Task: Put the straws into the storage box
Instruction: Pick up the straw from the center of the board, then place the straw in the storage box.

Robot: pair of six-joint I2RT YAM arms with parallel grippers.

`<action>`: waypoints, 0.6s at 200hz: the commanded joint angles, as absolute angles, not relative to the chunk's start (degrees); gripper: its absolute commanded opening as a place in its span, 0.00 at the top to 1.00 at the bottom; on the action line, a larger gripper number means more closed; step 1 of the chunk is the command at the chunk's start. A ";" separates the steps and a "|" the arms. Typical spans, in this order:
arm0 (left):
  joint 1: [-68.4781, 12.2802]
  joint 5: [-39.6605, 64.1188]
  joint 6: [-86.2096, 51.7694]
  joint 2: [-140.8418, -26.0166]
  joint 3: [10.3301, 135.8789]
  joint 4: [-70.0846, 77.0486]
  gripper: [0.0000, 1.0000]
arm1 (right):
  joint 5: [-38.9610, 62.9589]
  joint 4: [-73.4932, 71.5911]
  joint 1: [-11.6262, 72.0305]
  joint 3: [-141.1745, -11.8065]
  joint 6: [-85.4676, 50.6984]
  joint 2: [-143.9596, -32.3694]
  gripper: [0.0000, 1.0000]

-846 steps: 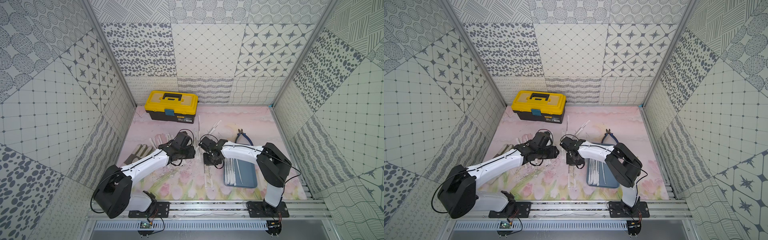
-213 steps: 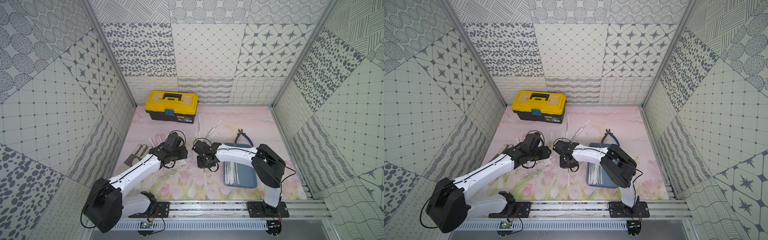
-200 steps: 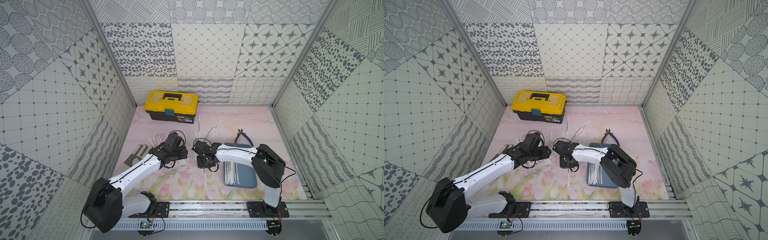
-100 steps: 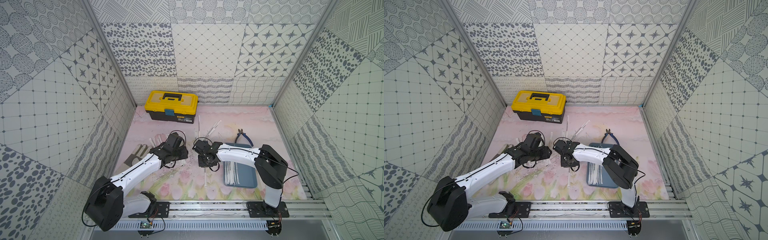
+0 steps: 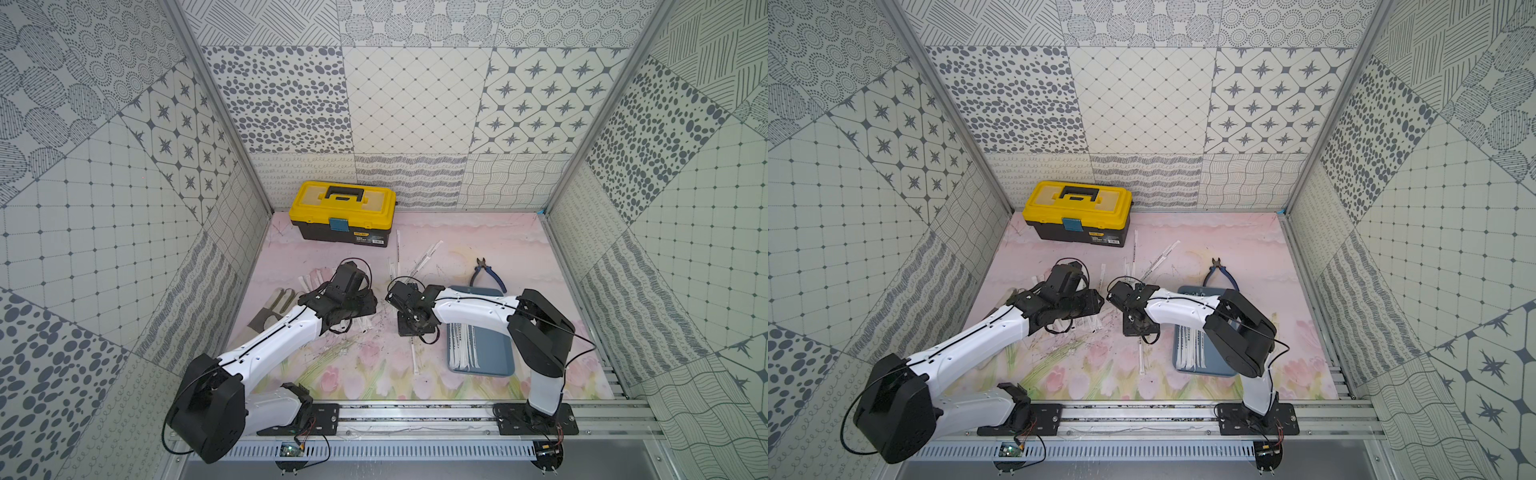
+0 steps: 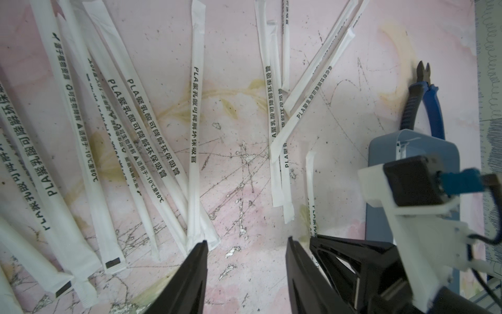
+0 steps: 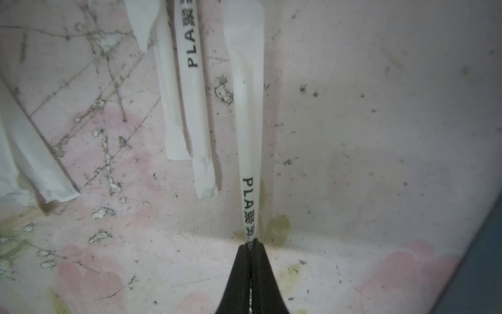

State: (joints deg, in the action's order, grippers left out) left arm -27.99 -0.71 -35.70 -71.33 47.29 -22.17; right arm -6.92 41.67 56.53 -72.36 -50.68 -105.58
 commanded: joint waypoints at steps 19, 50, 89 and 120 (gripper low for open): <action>-32.05 -3.30 -32.83 -74.19 55.06 -22.65 0.50 | -10.94 47.21 52.91 -65.26 -48.98 -87.08 0.96; -41.43 -0.98 -33.52 -82.15 60.59 -18.34 0.50 | -8.54 47.31 38.71 -55.28 -39.00 -76.14 0.96; -47.76 4.89 -36.50 -91.93 64.13 -13.49 0.50 | -9.14 45.50 26.65 -50.59 -28.93 -75.17 0.98; -49.22 6.23 -36.22 -95.70 66.21 -13.63 0.50 | -7.78 39.95 24.40 -48.87 -27.78 -78.95 0.99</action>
